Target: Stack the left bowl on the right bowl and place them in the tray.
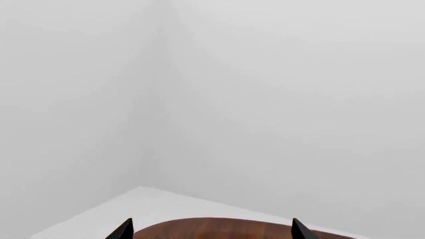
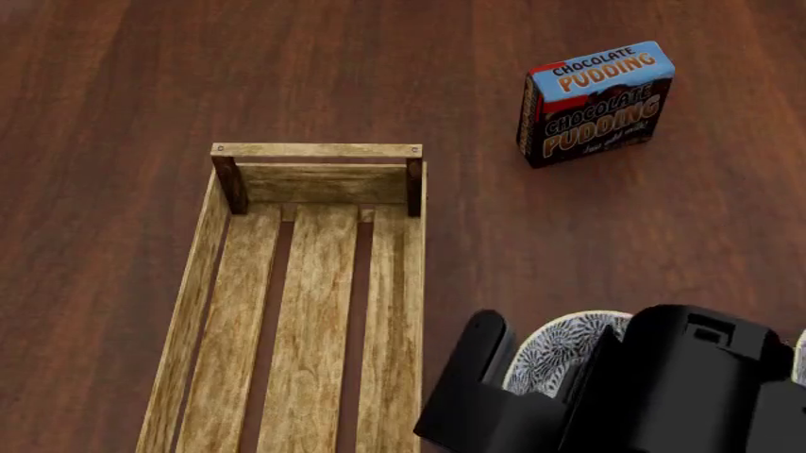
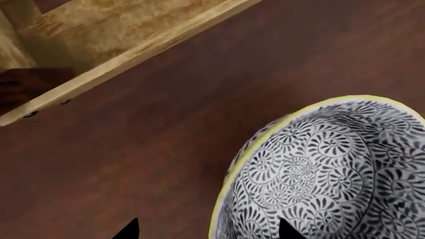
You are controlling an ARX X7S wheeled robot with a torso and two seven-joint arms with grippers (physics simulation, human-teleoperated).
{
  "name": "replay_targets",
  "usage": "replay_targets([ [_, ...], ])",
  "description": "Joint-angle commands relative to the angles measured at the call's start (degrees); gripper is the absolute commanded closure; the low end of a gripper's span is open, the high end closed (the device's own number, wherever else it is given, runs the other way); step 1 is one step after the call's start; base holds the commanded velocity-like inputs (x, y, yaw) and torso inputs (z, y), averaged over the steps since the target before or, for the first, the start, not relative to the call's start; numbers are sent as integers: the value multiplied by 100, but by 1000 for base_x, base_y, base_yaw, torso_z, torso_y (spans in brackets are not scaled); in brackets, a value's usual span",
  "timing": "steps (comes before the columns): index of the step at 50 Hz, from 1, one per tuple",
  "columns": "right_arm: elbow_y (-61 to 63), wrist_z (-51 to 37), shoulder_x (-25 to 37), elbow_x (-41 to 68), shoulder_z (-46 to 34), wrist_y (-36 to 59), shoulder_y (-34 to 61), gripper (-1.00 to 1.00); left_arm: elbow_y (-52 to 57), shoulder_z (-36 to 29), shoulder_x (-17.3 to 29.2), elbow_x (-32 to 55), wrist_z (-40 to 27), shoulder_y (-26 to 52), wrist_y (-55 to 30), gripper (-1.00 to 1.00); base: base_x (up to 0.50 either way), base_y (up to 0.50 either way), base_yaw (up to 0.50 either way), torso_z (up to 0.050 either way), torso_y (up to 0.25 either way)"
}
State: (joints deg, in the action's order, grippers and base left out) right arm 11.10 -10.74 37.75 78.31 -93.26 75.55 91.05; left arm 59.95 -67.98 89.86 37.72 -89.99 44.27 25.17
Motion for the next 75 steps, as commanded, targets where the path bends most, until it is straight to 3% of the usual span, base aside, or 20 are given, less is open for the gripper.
replay_targets([
  [1,-260,147,-182,-332,-230,-176,-242,-100,-1,163,-1,9,0,-176,1,-100,0,0,0,0,0],
  [8,-449,273,-304,-545,-361,-310,-366,-100,-9,571,-56,21,0,-579,-49,-100,0,0,0,0,0],
  [14,-576,281,-355,-630,-456,-308,-439,-100,1,2133,-264,-102,0,-2214,-215,-100,0,0,0,0,0],
  [22,-711,336,-368,-725,-532,-378,-519,-100,3,3190,-279,-215,2,-3403,-178,-100,0,0,0,0,0],
  [42,-933,344,-351,-765,-589,-492,-695,-100,3,4030,-215,-226,4,-4279,-121,-100,0,0,0,0,0],
  [43,-913,330,-342,-750,-579,-485,-685,100,3,4056,-204,-218,4,-4295,-117,-100,0,0,0,0,0],
  [75,136,-829,168,402,-100,370,64,100,3,3860,-285,-330,5,-4130,-53,-100,0,0,0,0,0],
])
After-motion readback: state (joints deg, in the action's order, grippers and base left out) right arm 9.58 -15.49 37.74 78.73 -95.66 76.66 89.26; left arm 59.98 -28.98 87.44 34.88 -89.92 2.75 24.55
